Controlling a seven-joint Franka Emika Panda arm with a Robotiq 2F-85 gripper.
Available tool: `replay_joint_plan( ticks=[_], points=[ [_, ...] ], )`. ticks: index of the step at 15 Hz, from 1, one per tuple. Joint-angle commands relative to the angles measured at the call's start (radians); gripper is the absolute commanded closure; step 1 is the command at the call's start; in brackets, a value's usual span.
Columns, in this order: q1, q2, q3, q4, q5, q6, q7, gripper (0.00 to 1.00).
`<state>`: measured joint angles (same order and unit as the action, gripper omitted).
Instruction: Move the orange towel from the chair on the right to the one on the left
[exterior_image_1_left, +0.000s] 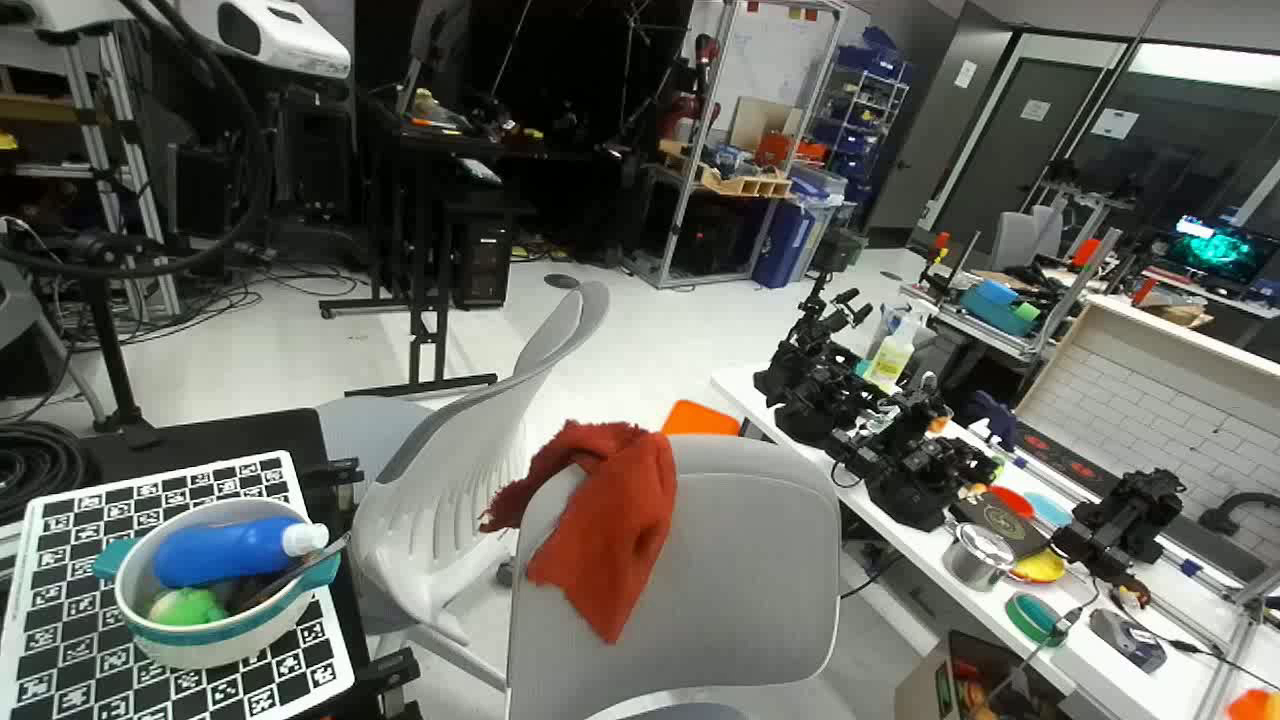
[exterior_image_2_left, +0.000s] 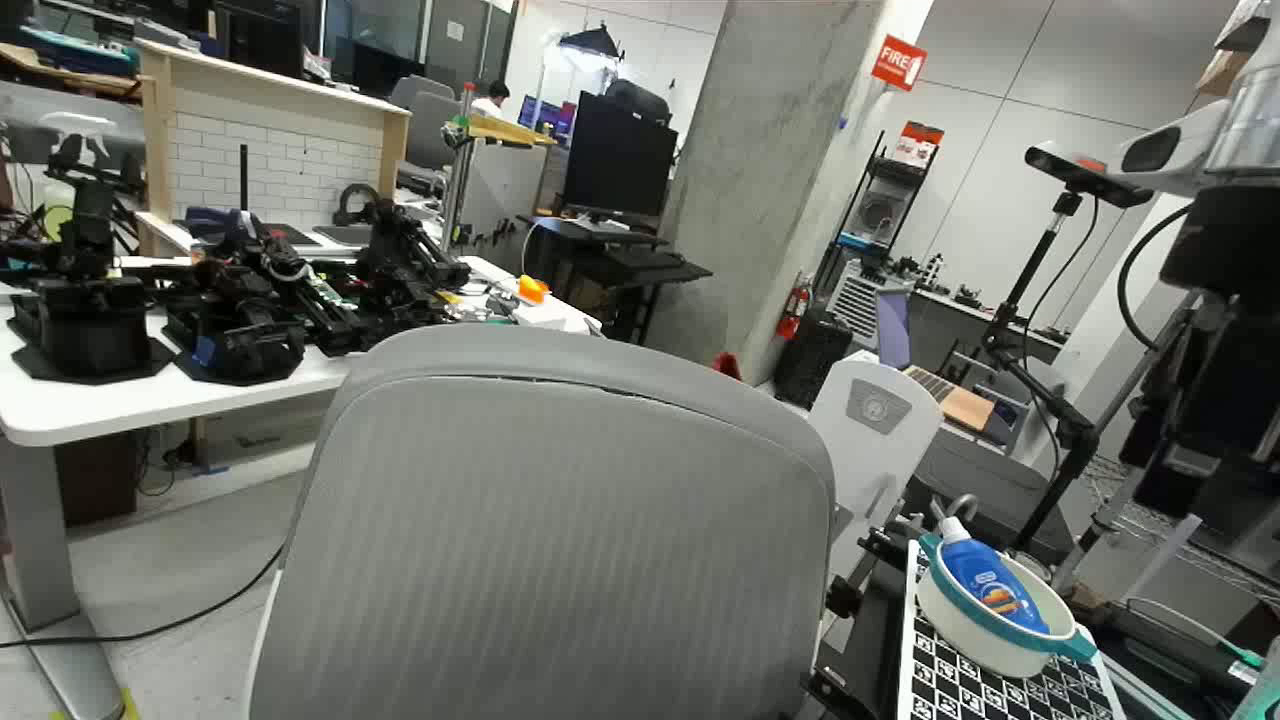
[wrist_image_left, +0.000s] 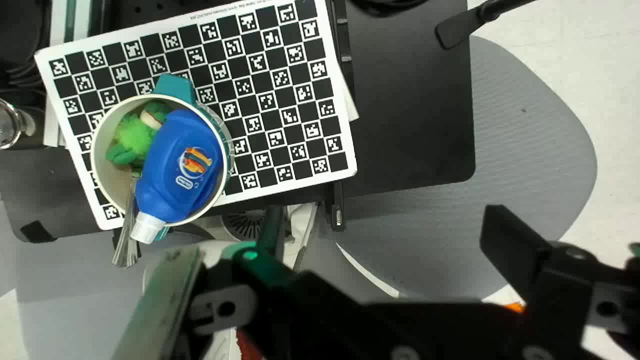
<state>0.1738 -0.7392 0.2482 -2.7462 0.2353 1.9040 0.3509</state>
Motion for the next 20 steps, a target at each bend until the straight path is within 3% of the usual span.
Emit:
replay_joint_plan(
  ticks=[1, 11, 15, 20],
  points=[
    [-0.003, -0.001, 0.002, 0.002, 0.001, -0.002, -0.002, 0.0],
    [-0.003, -0.001, 0.002, 0.003, 0.001, -0.002, -0.002, 0.0],
    [-0.109, 0.13, -0.074, 0.104, -0.112, 0.037, -0.092, 0.0],
    [-0.215, 0.355, -0.185, 0.287, -0.271, 0.174, -0.244, 0.0]
  ],
)
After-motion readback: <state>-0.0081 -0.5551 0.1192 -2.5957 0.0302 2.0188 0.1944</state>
